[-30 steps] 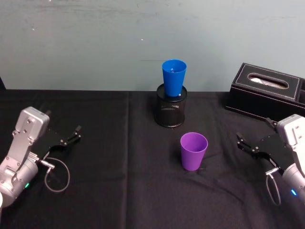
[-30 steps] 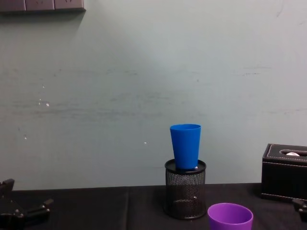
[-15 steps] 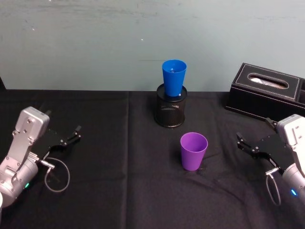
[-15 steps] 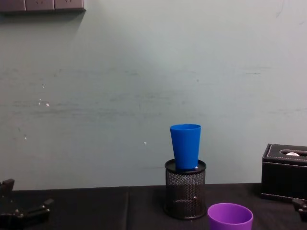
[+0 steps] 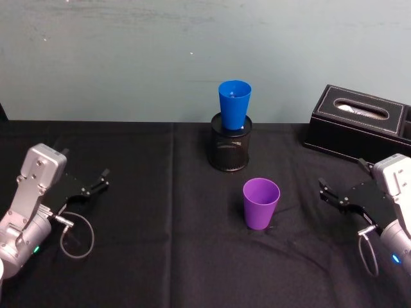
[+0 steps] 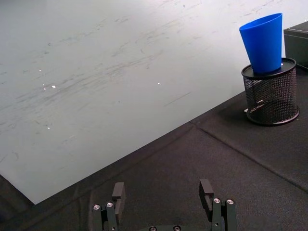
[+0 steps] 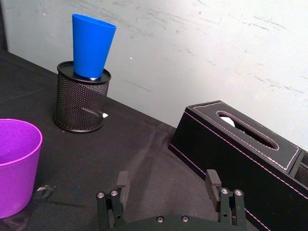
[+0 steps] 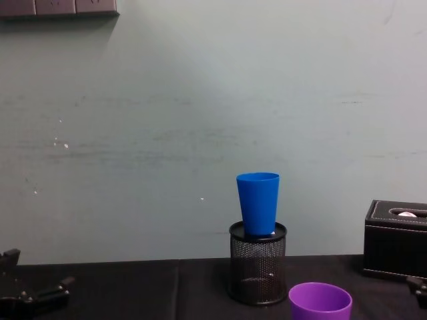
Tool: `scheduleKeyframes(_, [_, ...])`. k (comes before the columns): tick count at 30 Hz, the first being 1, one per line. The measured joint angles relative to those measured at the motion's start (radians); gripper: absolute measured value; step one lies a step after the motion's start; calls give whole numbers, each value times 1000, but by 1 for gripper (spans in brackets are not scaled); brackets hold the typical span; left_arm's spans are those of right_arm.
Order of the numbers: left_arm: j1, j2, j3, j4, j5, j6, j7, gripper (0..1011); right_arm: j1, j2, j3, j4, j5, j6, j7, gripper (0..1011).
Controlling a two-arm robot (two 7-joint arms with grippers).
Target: Pick up one cup with a gripper and tap it against the other cup.
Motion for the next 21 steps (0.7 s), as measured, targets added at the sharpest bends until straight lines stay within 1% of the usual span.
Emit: scheduleKeyframes(21, [0, 0, 0, 0, 0, 0, 0, 1011, 0, 0, 0, 0, 0, 0, 0, 1003])
